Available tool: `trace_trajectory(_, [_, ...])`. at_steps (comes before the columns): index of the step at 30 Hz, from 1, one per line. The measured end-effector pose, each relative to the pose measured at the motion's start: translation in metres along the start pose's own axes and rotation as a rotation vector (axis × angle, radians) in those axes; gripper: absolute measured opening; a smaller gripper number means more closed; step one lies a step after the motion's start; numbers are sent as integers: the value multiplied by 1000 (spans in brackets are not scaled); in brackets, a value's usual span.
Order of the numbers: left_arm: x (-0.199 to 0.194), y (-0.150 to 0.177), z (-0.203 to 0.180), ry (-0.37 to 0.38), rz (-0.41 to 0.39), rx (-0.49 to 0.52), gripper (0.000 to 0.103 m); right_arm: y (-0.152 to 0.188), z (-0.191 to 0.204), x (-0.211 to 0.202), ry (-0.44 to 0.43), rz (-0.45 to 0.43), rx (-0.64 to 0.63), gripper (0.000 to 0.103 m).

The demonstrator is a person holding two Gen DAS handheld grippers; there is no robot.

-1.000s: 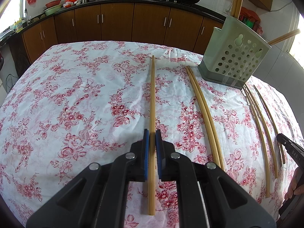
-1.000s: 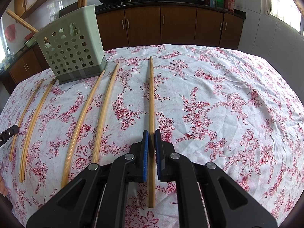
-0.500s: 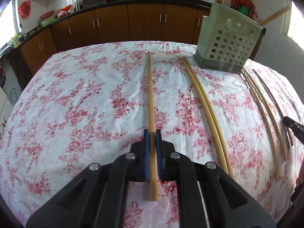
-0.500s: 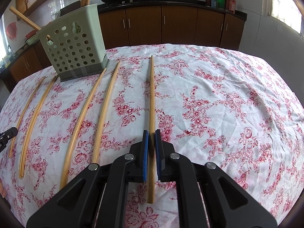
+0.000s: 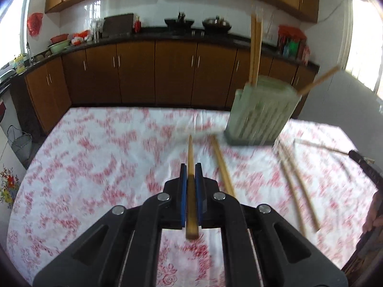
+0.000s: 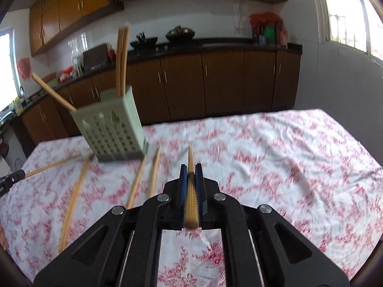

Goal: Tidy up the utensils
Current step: 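Lift both held chopsticks upright and carry them above the green holder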

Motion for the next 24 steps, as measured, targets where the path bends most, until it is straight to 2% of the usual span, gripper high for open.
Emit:
trace_trajectory(4, [-17, -32, -7, 23, -63, 7, 8, -18, 0, -13, -11, -51, 16, 7])
trace_trajectory(9, [-31, -54, -18, 38, -98, 34, 8, -36, 8, -27, -34, -93, 22, 7])
trace_trajectory(15, [-61, -92, -57, 113, -177, 104, 8, -88, 29, -66, -169, -199, 67, 7])
trace_trajectory(19, [-86, -133, -87, 112, -295, 169, 8, -132, 48, -99, -251, -321, 82, 7])
trace_trajectory(24, [-100, -188, -113, 118, -448, 167, 8, -169, 68, -113, -268, -450, 84, 7])
Point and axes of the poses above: each gripper's, at about its wrist camera, not at the fingertips, and x roughly the way its jaws point, z to its left, y to its underside, the point moved 10 cm from there along x, roughly the way its jaws point, and after that the axes turned 9 degrees about y, right-handed, at the moved point
